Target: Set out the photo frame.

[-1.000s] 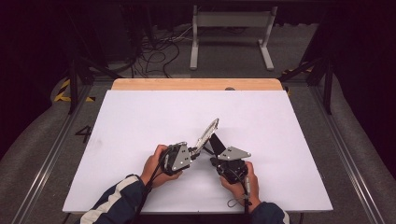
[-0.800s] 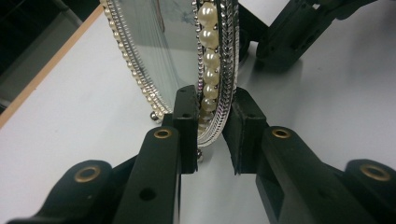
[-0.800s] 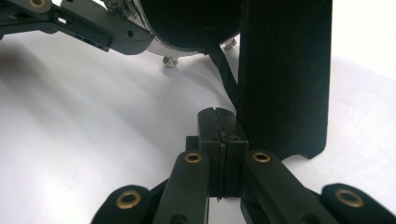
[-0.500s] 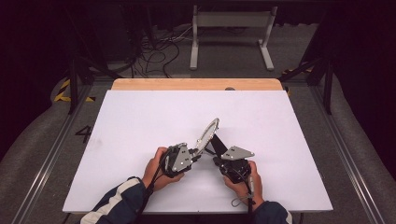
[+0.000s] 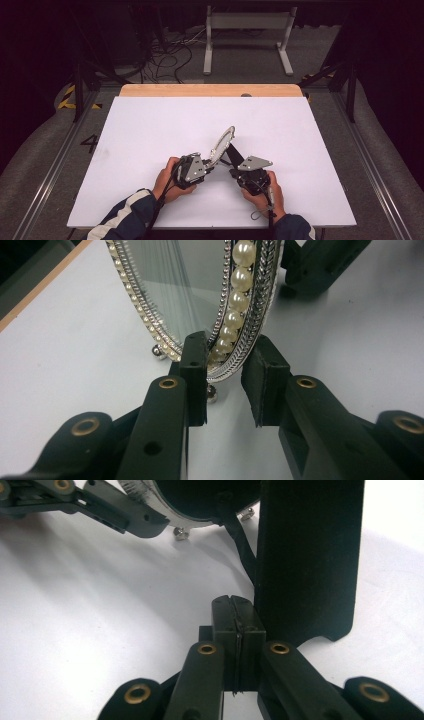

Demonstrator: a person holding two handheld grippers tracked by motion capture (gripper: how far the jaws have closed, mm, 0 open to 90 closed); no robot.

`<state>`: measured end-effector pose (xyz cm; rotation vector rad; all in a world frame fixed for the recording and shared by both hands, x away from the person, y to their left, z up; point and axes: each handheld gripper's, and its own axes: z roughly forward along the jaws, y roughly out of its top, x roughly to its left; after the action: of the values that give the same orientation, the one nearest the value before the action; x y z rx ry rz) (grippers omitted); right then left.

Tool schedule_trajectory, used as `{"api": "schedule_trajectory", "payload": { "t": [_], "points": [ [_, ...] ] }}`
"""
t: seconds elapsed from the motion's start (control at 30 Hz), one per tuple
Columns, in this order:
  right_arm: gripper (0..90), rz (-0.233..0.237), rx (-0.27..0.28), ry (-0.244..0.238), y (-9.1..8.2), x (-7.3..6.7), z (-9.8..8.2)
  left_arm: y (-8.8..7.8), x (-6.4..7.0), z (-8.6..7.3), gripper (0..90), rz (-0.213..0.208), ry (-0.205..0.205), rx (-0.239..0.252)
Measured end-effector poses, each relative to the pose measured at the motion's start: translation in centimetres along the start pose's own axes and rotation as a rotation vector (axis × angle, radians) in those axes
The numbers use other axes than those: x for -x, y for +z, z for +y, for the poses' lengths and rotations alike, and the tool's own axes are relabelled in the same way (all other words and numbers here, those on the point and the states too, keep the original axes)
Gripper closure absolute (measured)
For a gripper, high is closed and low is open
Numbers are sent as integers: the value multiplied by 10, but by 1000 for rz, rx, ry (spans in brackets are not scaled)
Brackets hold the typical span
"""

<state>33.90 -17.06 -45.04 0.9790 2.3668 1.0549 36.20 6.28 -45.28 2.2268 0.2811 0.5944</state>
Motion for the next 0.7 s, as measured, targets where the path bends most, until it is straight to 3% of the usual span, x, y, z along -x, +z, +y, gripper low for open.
{"api": "schedule_trajectory", "payload": {
  "t": [0.2, 0.3, 0.7],
  "points": [
    [900, 9, 0, -6, 0, 4, 0, 1, 2, 1, 724, 5, -9, 0],
    [900, -18, 10, -24, 0, 5, -1, 1, 3, 1, 727, -10, -20, 13],
    [900, -18, 31, -10, 2, 18, -3, 5, 1, 0, 732, -35, -36, 23]
  ]
}}
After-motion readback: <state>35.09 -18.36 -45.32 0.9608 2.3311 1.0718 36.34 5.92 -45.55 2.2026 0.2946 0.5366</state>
